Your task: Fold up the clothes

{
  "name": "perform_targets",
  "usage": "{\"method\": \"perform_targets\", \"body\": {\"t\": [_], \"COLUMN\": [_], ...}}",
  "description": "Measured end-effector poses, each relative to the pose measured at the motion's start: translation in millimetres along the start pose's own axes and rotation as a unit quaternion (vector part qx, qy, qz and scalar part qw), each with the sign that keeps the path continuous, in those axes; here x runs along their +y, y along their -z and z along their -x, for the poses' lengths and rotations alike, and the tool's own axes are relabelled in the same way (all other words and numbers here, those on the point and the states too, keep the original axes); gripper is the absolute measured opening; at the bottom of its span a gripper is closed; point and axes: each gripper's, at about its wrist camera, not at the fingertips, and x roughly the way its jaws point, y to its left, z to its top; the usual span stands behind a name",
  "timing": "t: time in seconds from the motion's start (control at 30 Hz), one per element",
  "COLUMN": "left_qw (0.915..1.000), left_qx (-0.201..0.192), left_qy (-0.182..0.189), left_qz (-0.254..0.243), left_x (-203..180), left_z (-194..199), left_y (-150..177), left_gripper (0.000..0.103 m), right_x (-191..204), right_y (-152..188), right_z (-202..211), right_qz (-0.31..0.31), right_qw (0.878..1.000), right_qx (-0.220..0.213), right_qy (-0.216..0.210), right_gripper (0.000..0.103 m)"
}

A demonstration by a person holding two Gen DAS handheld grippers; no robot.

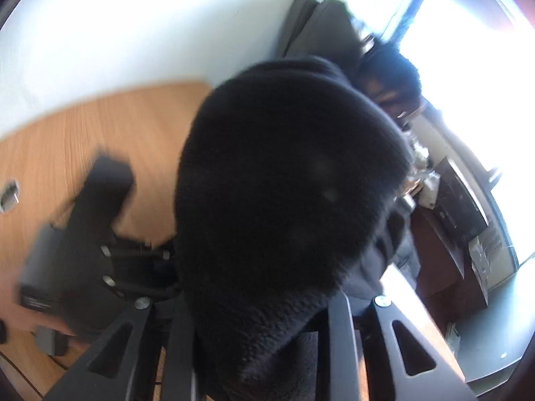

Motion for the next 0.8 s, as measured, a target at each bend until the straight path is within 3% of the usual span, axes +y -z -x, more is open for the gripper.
{"method": "perform_targets", "body": {"t": [0.03, 0.1, 0.3, 0.33, 0.37, 0.43, 0.47, 0.6, 0.67, 0.73, 0.8], "left_qw": [0.9999, 0.9992, 0.9973, 0.9968, 0.9962, 0.9952, 0.9947, 0.9946, 0.9956, 0.9964, 0.9968], "left_qx": [0.001, -0.003, -0.056, -0.066, -0.076, -0.092, -0.097, -0.101, -0.093, -0.084, -0.077], "left_qy": [0.005, 0.021, 0.028, 0.024, 0.019, 0.007, 0.001, -0.001, 0.002, 0.013, 0.020], "left_qz": [0.010, 0.034, 0.038, 0.038, 0.038, 0.035, 0.033, 0.025, 0.014, 0.001, -0.009], "left_x": [4.3, 14.9, 25.4, 26.2, 27.0, 27.2, 26.3, 17.4, 7.2, -5.8, -16.2], "left_z": [2.4, 12.5, 78.1, 91.5, 104.6, 124.9, 130.2, 103.6, 106.6, 105.3, 94.2], "left_y": [-0.4, -0.4, 2.8, 1.4, -0.4, -7.7, -12.8, -42.1, -37.0, -35.2, -46.9], "left_gripper": [0.015, 0.015, 0.012, 0.013, 0.017, 0.025, 0.028, 0.028, 0.028, 0.028, 0.028], "right_x": [2.6, 9.3, 17.8, 18.3, 27.0, 47.8, 57.6, 46.7, 35.8, 28.3, 22.2], "right_y": [5.6, 10.6, 11.8, 12.7, 16.6, 27.4, 35.4, 44.1, 48.3, 54.1, 59.2], "right_z": [-15.5, -23.8, -29.0, -29.6, -32.5, -37.6, -38.9, -39.0, -35.5, -35.6, -34.0], "right_qz": [-0.007, -0.001, 0.045, 0.053, 0.086, 0.158, 0.194, 0.180, 0.163, 0.153, 0.147], "right_qw": [1.000, 1.000, 0.998, 0.998, 0.995, 0.985, 0.977, 0.977, 0.978, 0.980, 0.981], "right_qx": [0.022, 0.022, 0.024, 0.023, 0.032, 0.042, 0.035, 0.025, 0.022, 0.026, 0.019], "right_qy": [-0.011, -0.002, 0.020, 0.023, 0.031, 0.056, 0.078, 0.115, 0.125, 0.126, 0.127], "right_gripper": [0.025, 0.026, 0.038, 0.049, 0.071, 0.086, 0.086, 0.083, 0.071, 0.041, 0.032]}}
